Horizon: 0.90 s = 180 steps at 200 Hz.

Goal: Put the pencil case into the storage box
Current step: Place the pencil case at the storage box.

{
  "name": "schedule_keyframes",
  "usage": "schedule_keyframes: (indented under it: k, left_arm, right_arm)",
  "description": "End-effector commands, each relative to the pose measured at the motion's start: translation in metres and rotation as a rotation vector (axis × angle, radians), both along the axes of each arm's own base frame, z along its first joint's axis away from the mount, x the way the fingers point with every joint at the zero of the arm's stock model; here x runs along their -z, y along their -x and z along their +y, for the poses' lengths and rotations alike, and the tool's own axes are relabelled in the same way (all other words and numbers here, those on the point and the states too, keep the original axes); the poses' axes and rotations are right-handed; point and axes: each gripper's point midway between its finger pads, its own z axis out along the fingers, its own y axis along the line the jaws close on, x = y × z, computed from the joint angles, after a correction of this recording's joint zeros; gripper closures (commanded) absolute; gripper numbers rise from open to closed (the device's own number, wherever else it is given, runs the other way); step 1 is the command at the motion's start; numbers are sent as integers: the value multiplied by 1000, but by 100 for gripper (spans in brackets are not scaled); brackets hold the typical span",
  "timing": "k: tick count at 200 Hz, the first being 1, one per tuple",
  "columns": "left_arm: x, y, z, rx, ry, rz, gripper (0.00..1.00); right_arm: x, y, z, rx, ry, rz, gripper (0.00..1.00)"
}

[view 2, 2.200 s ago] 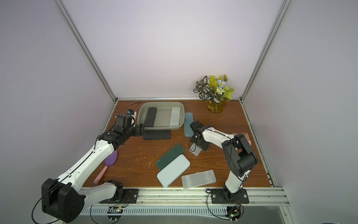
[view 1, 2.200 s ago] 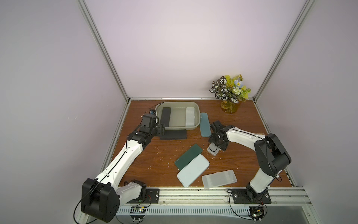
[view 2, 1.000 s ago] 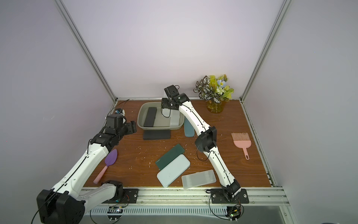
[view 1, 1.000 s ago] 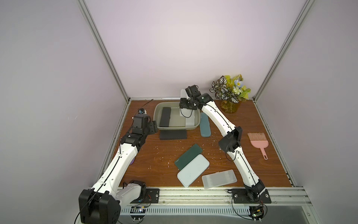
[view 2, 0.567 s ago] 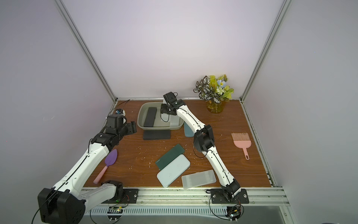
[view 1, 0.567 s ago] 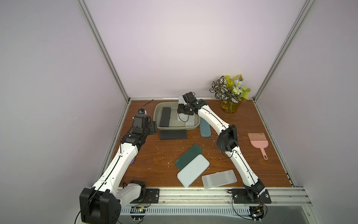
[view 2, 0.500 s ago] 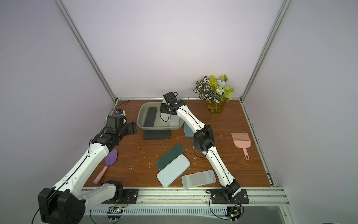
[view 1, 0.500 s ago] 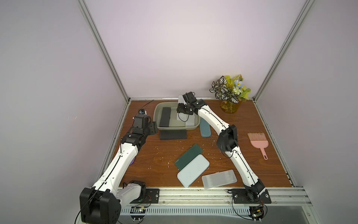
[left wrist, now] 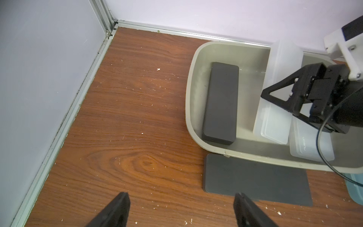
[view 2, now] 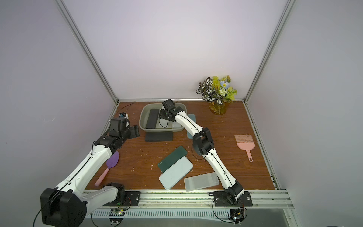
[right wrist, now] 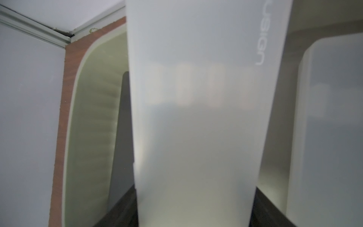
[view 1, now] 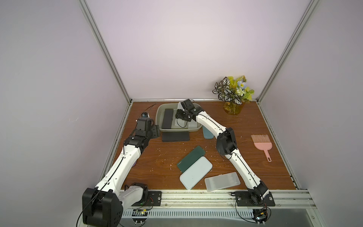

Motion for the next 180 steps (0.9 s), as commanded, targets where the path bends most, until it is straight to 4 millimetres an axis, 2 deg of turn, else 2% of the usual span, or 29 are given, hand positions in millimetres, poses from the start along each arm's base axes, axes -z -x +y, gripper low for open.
schedule_keyframes:
  k: [1, 82, 101, 142, 180]
  left_arm:
    - [0, 0, 5, -9, -8, -6, 16]
    - [2, 0, 4, -1, 1, -9, 16]
    - [2, 0, 4, 0, 0, -7, 16]
    - [3, 1, 4, -1, 0, -6, 15]
    - [3, 2, 4, 1, 0, -7, 15]
  right_arm:
    - [-28, -5, -3, 30, -17, -46, 46]
    - [-9, -3, -36, 96, 101, 13, 42]
    - [-7, -1, -36, 89, 111, 16, 38]
    - [-22, -3, -34, 73, 96, -12, 33]
    - [-21, 0, -35, 67, 104, -1, 24]
